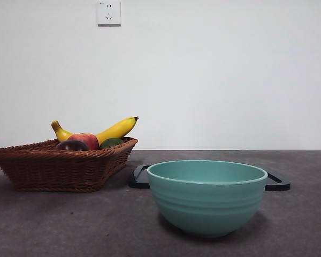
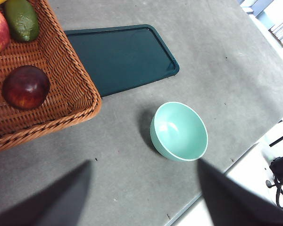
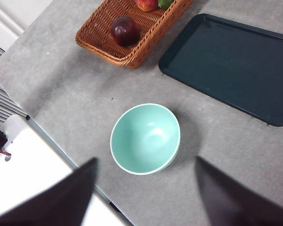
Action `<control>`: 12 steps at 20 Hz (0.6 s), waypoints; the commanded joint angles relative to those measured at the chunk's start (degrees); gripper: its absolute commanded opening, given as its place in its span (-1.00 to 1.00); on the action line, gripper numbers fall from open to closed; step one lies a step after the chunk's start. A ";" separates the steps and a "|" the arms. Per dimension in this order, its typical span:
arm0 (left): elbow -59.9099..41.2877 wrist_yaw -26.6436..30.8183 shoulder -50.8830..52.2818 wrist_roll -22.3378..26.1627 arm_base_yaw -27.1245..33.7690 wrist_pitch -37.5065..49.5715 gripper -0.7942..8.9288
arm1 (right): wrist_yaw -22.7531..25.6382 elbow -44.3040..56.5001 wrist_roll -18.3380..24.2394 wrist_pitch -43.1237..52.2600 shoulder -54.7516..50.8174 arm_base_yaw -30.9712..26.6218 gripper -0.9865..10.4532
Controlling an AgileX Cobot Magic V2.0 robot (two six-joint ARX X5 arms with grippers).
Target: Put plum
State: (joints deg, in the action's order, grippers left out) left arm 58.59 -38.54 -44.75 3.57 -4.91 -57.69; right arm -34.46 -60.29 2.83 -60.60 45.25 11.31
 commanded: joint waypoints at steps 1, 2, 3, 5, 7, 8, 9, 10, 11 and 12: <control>1.03 -0.26 -0.44 0.72 -0.11 0.46 0.01 | -0.09 -1.01 0.33 0.48 0.37 0.26 -0.18; 1.03 -0.24 -0.44 0.70 -0.11 0.46 0.02 | -0.09 -1.01 0.26 0.48 0.37 0.26 -0.18; 1.03 -0.24 -0.44 0.70 -0.11 0.46 0.06 | -0.09 -1.01 0.17 0.48 0.37 0.26 -0.18; 1.03 -0.20 -0.48 0.72 -0.11 0.57 0.12 | -0.09 -1.01 0.17 0.48 0.37 0.26 -0.15; 1.03 0.26 -0.61 0.70 -0.11 0.74 0.12 | -0.09 -1.01 0.17 0.48 0.37 0.26 -0.15; 1.03 1.18 -0.79 0.70 -0.11 0.76 0.12 | -0.09 -1.01 0.17 0.48 0.37 0.26 -0.15; 1.03 2.23 -1.01 0.70 -0.11 0.83 0.12 | -0.09 -1.01 0.17 0.50 0.37 0.26 -0.15; 1.03 3.23 -1.38 0.68 -0.11 1.33 0.12 | -0.09 -1.01 0.17 0.50 0.37 0.26 -0.15; 1.03 4.09 -1.81 0.63 -0.17 2.27 0.12 | -0.09 -1.01 0.15 0.50 0.37 0.26 -0.15; 1.03 4.79 -2.45 0.35 -0.39 3.65 0.12 | -0.09 -1.01 0.15 0.50 0.37 0.26 -0.15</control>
State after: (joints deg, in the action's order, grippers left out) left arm 58.59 -33.93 -46.70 3.55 -5.13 -54.76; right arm -34.46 -60.29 2.83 -60.60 45.25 11.31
